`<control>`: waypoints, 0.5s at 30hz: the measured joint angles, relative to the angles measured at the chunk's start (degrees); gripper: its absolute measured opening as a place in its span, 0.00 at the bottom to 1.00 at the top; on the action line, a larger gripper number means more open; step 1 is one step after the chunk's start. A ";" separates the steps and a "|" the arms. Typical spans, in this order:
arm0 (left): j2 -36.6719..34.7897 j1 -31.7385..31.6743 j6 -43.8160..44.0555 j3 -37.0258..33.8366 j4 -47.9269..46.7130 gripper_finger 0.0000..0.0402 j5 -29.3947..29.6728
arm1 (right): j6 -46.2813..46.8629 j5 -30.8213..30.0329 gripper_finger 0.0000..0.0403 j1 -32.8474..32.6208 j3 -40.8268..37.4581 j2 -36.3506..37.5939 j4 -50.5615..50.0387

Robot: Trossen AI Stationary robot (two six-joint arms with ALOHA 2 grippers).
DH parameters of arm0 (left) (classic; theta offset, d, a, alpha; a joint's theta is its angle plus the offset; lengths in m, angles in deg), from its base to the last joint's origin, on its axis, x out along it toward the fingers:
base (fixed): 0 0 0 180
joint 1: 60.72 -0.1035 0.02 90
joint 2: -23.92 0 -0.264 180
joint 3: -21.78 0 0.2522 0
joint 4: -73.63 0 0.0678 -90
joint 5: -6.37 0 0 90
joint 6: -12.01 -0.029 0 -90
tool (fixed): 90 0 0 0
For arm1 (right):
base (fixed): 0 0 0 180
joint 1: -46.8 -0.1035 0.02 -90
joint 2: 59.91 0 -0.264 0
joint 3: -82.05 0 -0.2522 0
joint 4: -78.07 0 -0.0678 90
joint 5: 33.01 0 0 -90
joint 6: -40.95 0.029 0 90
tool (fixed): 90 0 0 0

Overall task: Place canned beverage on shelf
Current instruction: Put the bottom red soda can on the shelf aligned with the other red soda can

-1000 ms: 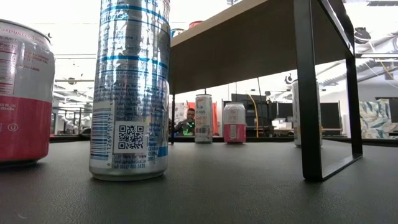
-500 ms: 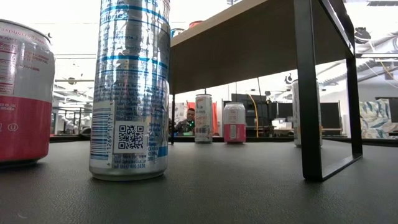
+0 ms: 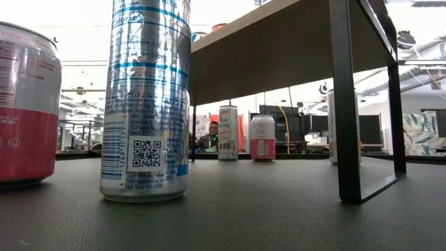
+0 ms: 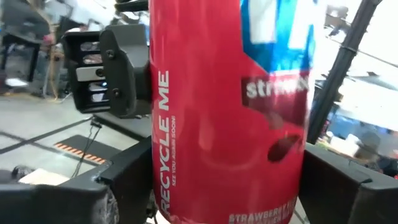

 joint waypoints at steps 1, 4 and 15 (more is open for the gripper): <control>0.02 0.21 0.77 0.00 -0.19 0.83 1.63 | -0.22 -0.23 0.70 0.01 0.00 -0.04 -0.14; 0.04 0.71 1.81 0.00 -0.26 0.87 4.62 | -0.52 -0.59 0.70 0.09 -0.08 0.05 -0.34; -0.73 5.45 1.87 0.00 -0.42 0.98 16.36 | -2.37 -0.24 0.69 0.11 -0.09 0.92 -1.89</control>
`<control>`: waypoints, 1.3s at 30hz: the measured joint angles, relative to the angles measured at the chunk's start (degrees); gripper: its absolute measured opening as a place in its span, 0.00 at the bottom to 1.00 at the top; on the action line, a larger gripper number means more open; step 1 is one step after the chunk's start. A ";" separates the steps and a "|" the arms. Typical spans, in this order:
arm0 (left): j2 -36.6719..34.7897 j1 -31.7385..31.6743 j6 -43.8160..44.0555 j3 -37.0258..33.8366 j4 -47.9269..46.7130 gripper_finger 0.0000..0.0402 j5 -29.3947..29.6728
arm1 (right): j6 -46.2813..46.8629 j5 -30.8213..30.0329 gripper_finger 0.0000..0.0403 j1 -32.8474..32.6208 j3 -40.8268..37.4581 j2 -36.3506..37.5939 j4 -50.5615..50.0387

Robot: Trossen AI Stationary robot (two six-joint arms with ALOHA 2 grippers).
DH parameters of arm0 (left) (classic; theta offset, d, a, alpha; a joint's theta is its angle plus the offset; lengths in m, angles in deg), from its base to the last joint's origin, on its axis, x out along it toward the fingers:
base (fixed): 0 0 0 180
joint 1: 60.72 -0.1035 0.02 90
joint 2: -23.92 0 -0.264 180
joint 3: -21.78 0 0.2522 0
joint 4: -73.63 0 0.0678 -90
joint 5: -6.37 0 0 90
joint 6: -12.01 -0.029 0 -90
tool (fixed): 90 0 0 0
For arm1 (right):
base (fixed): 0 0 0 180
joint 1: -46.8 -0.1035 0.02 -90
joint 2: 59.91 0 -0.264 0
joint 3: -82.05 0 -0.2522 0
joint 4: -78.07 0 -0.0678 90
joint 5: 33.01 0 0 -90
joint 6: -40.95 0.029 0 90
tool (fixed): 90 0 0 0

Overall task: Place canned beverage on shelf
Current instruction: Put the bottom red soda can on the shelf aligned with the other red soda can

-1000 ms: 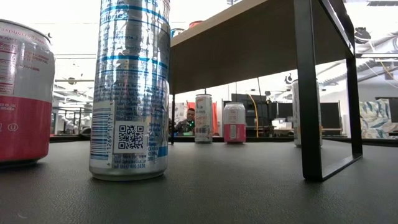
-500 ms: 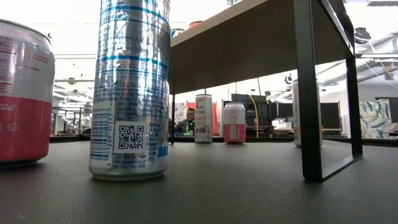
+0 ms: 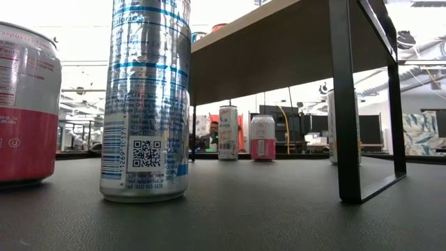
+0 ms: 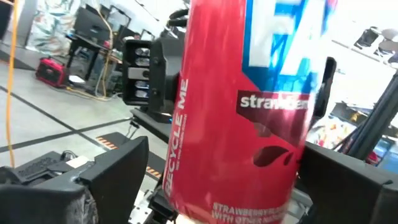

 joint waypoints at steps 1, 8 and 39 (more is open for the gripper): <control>-0.14 0.42 -0.02 0.00 -0.11 0.98 0.82 | -0.16 0.08 0.69 0.00 0.00 0.06 0.05; -1.58 3.72 0.00 0.00 -1.65 0.98 7.35 | -1.82 -0.25 0.69 -0.01 0.00 0.81 -0.31; -3.42 5.93 -11.41 6.67 -3.04 0.98 23.53 | -6.05 -15.51 0.69 -0.22 0.02 -1.51 -6.44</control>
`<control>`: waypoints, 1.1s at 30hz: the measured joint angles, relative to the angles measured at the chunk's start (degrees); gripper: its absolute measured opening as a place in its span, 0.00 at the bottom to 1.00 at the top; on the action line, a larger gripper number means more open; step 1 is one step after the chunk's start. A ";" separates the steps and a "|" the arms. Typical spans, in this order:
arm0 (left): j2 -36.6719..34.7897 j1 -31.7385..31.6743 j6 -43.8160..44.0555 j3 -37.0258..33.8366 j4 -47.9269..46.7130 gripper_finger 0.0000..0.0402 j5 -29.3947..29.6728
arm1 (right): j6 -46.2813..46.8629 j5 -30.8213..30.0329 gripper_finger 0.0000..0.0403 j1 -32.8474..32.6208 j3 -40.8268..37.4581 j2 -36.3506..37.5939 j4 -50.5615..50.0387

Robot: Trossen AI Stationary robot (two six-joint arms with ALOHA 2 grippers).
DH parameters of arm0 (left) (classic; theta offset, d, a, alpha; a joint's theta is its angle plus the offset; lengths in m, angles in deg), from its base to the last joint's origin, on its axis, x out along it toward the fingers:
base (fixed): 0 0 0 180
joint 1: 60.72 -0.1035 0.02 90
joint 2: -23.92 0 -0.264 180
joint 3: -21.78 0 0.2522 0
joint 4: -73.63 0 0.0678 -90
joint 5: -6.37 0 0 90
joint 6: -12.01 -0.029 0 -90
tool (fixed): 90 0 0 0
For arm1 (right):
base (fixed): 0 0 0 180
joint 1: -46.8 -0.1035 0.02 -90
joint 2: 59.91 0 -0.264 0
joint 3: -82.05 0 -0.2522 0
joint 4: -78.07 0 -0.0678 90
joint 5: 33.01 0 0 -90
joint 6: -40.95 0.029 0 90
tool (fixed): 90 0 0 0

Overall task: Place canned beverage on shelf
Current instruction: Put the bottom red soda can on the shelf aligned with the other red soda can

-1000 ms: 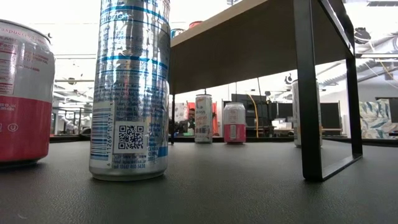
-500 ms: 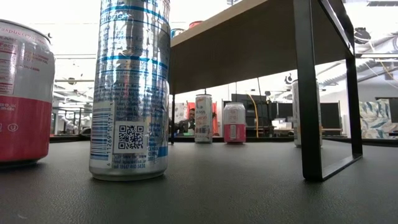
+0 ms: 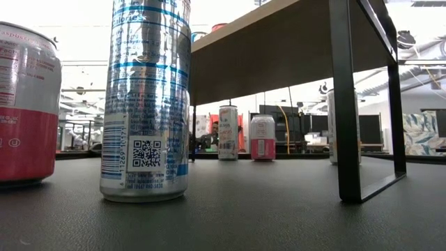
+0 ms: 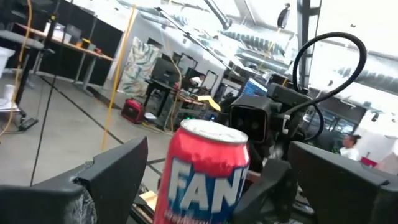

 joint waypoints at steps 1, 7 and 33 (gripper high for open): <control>0.19 -0.43 0.83 0.00 -0.61 0.98 -0.37 | -0.04 -0.10 0.69 -0.02 0.00 -0.08 -0.23; 0.55 -1.48 5.02 -0.02 -6.96 0.98 -1.29 | -0.30 -1.52 0.69 0.00 0.00 -0.32 -0.15; 3.91 -8.71 7.00 -0.05 -7.71 0.98 -10.32 | -0.45 -1.50 0.69 -0.02 0.02 -1.67 -1.27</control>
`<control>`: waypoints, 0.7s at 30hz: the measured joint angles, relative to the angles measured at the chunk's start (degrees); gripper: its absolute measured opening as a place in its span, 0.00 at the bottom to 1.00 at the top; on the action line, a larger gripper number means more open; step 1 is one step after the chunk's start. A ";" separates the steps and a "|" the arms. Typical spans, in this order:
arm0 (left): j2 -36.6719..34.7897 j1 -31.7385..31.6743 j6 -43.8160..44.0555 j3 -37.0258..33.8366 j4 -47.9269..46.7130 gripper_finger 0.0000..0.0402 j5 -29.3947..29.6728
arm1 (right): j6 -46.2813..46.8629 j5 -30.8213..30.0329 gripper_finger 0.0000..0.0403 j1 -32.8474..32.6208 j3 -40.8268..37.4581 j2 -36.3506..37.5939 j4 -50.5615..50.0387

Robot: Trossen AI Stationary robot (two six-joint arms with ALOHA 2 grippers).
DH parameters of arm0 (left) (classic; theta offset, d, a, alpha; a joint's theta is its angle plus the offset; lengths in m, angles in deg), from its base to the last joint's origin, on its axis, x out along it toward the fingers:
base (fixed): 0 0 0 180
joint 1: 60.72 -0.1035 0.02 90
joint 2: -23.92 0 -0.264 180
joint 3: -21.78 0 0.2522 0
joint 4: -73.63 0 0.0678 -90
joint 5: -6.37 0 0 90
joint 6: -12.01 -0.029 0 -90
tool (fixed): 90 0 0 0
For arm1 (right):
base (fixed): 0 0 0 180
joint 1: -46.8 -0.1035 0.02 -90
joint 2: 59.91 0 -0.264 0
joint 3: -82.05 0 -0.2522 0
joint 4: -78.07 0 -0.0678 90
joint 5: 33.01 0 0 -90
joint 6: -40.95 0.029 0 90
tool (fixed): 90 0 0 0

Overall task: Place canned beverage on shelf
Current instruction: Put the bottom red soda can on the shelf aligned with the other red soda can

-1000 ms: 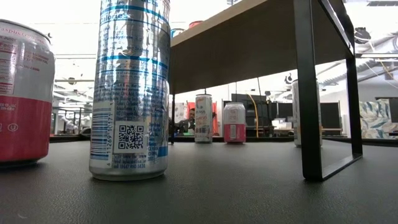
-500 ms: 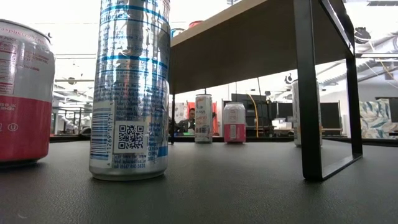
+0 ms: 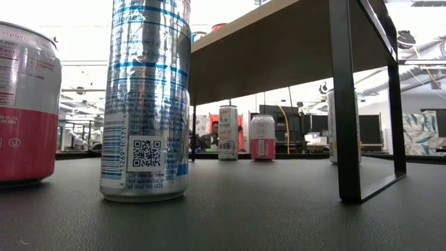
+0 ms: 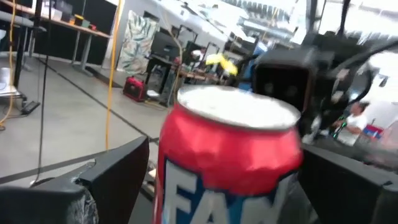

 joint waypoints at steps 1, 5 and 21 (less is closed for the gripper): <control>0.17 0.00 0.00 -0.06 -0.10 0.98 -0.02 | 0.00 0.00 0.69 0.00 0.00 0.00 0.06; 0.63 0.04 0.00 -0.04 0.54 0.98 -0.82 | 0.00 0.02 0.69 0.00 0.00 0.00 -0.42; 1.00 0.04 -0.07 -0.04 0.57 0.77 0.38 | 0.03 0.10 0.69 0.00 0.07 0.02 -2.45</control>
